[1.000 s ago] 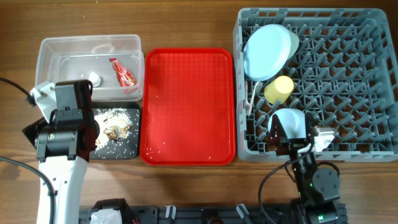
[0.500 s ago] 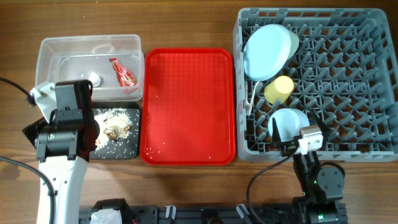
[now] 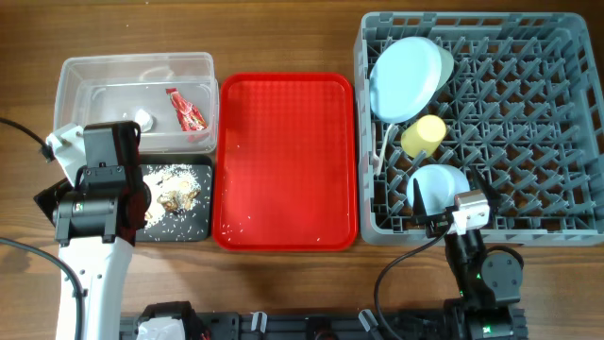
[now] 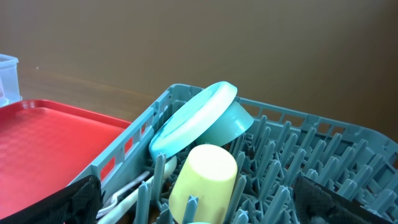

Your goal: Sort waste into correct bins and load items into the dishwasher rack

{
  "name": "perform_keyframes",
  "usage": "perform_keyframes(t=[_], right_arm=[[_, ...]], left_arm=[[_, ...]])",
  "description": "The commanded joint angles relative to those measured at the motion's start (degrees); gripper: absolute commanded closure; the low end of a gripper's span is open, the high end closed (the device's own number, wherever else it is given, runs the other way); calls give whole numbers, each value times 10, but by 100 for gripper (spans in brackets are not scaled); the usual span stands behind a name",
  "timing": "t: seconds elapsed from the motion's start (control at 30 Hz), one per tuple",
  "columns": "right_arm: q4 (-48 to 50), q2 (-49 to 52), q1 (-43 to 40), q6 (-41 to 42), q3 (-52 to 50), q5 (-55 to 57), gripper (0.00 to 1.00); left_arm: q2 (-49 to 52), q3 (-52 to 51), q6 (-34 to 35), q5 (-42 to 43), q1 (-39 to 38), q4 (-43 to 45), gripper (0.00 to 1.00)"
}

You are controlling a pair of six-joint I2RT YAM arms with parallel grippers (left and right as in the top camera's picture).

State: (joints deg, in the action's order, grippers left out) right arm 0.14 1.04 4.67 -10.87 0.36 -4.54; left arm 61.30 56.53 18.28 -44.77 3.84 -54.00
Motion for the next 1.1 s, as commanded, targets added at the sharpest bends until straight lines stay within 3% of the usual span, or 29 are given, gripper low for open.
perform_keyframes(t=[0.0,0.57,1.0,1.07], right_arm=[[2,-8,-3,-11,-1,-11,0],[2,-8,-3,-11,-1,-11,0],[2,-8,-3,-11,-1,-11,0],[2,-8,-3,-11,-1,-11,0]], left_arm=[[-8,4,-3,-9,-4,2,0],[-206,-19,-3,-9,-19,2,0],[-396,-173,-3,-9,-19,5,0],[-424,-191,1,21,-19,25,0]])
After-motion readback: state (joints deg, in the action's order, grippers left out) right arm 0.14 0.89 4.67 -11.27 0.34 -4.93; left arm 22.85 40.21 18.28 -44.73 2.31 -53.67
